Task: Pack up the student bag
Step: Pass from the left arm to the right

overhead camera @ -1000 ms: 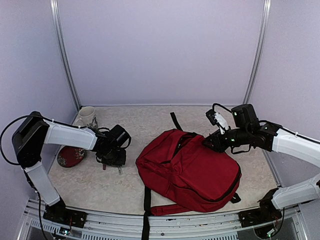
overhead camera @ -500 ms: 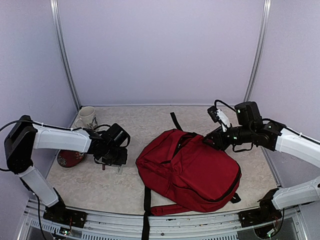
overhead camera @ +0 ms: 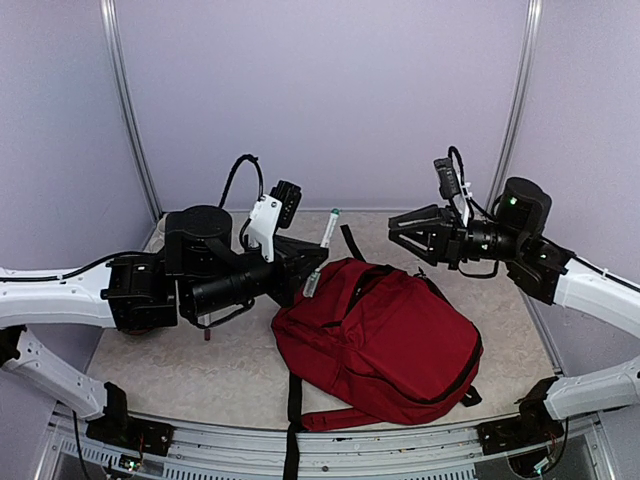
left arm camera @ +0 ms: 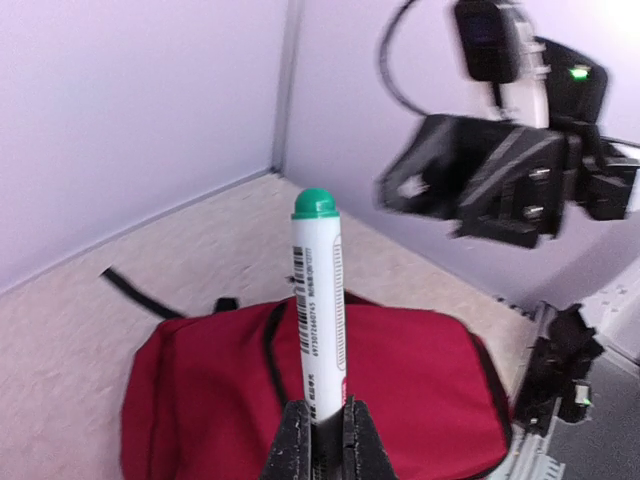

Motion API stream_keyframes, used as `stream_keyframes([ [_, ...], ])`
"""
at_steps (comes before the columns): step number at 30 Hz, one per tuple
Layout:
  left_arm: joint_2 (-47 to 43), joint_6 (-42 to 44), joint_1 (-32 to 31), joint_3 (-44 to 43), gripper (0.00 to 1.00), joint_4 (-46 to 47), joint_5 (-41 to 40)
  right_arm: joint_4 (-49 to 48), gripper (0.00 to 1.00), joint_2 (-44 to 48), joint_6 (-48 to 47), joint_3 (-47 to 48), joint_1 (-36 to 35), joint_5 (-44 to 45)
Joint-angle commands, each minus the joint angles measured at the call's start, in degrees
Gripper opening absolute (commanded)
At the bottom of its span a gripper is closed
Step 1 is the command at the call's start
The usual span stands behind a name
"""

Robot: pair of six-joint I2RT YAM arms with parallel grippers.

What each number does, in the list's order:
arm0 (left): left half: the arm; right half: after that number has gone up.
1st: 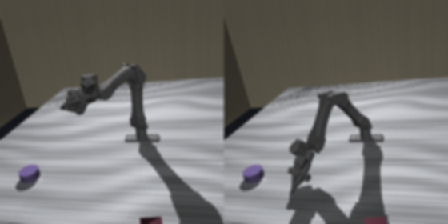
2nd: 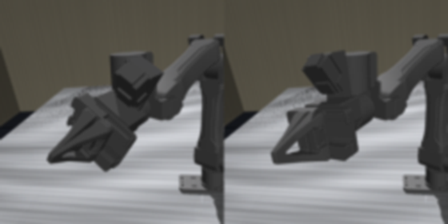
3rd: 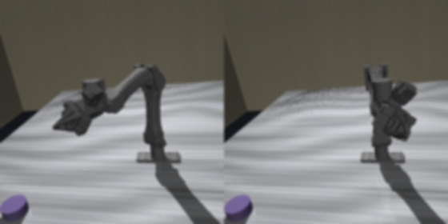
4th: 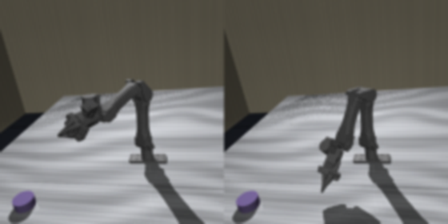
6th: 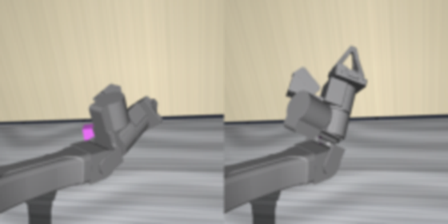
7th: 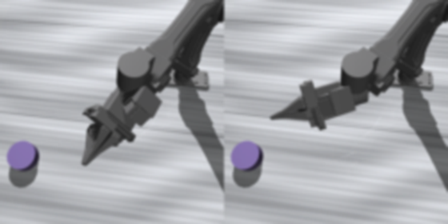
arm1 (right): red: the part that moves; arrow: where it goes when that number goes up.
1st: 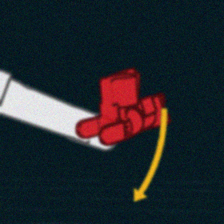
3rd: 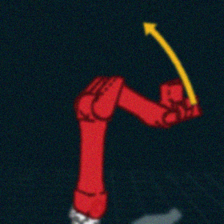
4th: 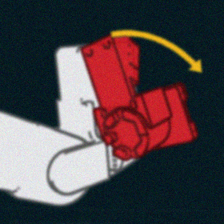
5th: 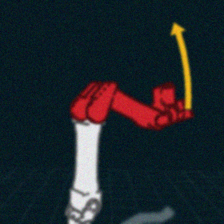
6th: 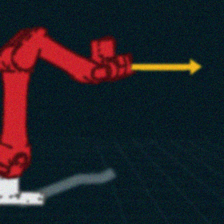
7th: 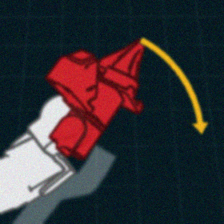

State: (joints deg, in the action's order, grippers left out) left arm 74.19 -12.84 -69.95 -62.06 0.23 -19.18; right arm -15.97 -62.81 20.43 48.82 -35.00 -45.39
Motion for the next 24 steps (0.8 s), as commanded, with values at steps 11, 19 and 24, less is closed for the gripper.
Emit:
stream_keyframes([
  [11,6.3,9.1,-3.8,-3.6,0.00,16.8,15.8,-23.6,0.39,-6.0,10.3,1.4,-6.6,-15.1],
  [19,5.9,8.6,-4.0,-2.7,0.00,16.1,16.0,-16.2,0.00,-4.9,5.4,2.6,-6.8,-13.7],
  [24,6.6,5.1,-2.5,-2.5,0.79,10.4,6.8,4.6,0.00,-0.5,-5.1,4.4,-4.7,1.0],
])
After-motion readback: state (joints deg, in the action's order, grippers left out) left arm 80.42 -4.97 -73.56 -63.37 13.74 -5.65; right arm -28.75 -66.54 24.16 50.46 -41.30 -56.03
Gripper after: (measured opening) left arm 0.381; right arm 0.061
